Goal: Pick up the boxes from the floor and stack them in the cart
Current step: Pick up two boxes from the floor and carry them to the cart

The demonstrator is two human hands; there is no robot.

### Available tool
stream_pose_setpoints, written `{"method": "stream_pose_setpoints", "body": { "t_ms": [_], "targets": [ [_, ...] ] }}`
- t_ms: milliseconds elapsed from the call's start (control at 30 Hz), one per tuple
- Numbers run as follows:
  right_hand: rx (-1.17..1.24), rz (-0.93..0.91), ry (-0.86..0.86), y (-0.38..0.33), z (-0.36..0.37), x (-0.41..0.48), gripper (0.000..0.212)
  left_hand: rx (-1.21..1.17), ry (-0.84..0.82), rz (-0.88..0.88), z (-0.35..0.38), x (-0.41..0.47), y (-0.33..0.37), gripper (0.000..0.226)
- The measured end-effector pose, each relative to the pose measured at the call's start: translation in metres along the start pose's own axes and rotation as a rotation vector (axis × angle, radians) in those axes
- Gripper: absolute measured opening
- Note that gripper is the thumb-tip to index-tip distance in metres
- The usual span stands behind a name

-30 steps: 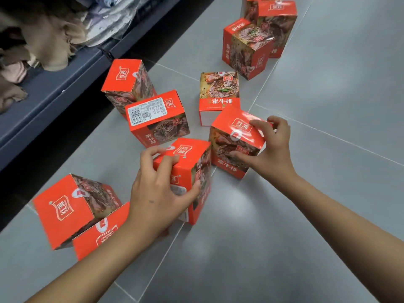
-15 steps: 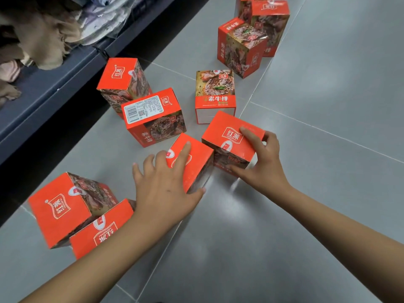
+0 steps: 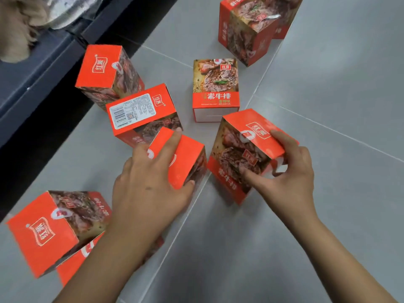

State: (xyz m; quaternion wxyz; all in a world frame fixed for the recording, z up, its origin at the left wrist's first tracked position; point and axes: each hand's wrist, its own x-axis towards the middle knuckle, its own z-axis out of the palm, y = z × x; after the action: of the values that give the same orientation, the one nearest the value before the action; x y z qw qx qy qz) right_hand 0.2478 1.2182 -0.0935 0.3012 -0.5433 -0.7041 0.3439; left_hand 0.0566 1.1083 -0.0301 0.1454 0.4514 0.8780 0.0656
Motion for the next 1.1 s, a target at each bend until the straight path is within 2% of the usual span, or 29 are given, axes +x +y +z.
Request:
{"method": "stream_pose_setpoints", "body": {
  "t_ms": [167,333,533,733,1000,1100],
  "targets": [
    [-0.012,0.071,-0.085,-0.051,-0.03,-0.023,0.085,-0.052,-0.02,-0.077,-0.053,-0.019,-0.007,0.09],
    [-0.053,0.055,-0.215,-0.133,-0.075,-0.036,0.083,0.007,-0.078,-0.145,-0.136,-0.056,-0.003,0.09],
    [-0.131,-0.042,-0.353,-0.265,-0.145,-0.051,0.085,0.008,-0.167,-0.234,-0.274,-0.116,0.005,0.091],
    [-0.098,-0.157,-0.529,-0.396,-0.209,-0.079,0.086,0.024,-0.161,-0.347,-0.406,-0.191,0.011,0.089],
    [-0.019,-0.148,-0.73,-0.525,-0.266,-0.151,0.087,-0.123,-0.153,-0.634,-0.514,-0.321,0.008,0.096],
    [-0.006,-0.216,-0.833,-0.56,-0.271,-0.18,0.088,-0.137,-0.114,-0.729,-0.539,-0.373,-0.002,0.095]
  ]
}}
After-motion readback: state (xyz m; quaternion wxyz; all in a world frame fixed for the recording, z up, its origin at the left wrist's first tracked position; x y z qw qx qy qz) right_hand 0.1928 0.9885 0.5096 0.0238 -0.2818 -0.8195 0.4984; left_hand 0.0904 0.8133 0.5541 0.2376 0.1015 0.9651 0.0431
